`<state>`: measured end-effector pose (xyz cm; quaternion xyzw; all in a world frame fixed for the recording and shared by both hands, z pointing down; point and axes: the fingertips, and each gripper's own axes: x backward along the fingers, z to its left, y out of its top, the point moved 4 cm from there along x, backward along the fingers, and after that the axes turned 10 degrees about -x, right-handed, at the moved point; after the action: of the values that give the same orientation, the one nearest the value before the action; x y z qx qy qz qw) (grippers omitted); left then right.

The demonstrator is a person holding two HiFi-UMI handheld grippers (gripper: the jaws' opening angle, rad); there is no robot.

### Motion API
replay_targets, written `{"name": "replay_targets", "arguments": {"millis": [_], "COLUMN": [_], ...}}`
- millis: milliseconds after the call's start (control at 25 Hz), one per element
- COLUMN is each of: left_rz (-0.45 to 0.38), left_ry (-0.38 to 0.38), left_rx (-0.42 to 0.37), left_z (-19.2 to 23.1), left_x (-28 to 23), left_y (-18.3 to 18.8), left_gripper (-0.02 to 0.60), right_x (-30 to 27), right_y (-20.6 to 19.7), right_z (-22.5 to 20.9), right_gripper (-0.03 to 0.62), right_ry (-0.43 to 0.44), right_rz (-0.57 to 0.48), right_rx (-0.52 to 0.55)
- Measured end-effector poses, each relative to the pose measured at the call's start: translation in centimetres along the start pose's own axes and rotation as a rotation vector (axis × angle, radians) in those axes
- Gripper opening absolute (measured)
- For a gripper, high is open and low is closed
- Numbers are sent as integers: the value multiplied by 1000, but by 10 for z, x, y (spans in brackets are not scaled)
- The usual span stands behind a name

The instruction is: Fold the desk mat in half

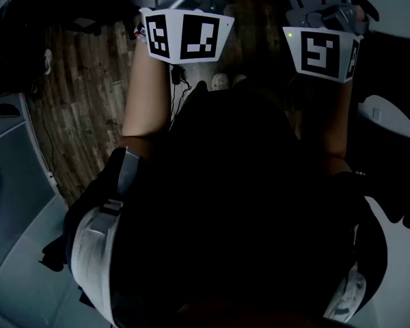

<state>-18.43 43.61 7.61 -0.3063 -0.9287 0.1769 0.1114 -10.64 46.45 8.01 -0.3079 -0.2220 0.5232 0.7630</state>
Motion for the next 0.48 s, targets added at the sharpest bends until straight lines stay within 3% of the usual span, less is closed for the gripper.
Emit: {"name": "replay_targets", "arguments": {"millis": [480], "left_rz": [-6], "left_ry": [-6], "left_rx": [7], "left_z": [0], "left_x": [-3], "left_y": [-8], "left_gripper": [12], "right_x": [-8], "right_y": [-4], "right_z": [4], "right_gripper": [29], "right_ry": [5], "right_rz": [19], "right_rx": [-5]}}
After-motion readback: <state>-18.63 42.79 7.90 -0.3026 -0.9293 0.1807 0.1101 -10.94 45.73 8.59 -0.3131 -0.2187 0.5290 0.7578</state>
